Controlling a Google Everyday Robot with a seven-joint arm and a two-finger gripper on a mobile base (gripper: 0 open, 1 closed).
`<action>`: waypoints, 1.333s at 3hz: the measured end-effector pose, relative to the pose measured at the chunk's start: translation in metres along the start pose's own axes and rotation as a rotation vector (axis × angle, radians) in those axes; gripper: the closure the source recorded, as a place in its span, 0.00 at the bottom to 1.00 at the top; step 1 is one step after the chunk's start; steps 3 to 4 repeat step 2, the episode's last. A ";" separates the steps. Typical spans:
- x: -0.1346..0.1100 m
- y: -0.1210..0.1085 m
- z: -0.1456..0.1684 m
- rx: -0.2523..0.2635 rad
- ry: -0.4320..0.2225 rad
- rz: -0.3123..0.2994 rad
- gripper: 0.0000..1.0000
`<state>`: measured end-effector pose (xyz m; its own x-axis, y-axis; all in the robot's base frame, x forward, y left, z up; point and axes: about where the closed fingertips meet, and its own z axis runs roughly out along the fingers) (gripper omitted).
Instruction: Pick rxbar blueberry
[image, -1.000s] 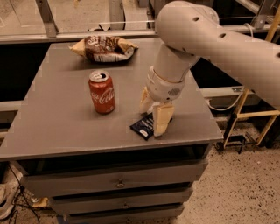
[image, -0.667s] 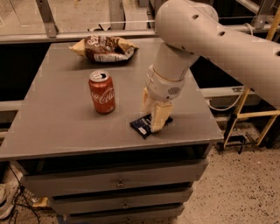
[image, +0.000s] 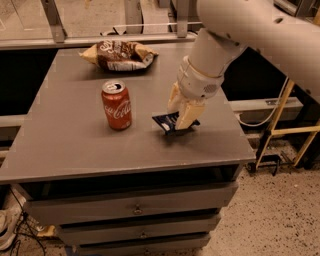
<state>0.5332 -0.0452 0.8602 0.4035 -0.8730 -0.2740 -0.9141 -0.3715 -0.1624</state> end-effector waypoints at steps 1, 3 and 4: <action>0.007 -0.016 -0.031 0.073 -0.012 0.005 1.00; 0.011 -0.028 -0.059 0.128 -0.011 0.002 1.00; 0.011 -0.028 -0.059 0.128 -0.011 0.002 1.00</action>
Offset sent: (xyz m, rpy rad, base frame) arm 0.0408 -0.0298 0.0914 0.0865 -0.1649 -0.0535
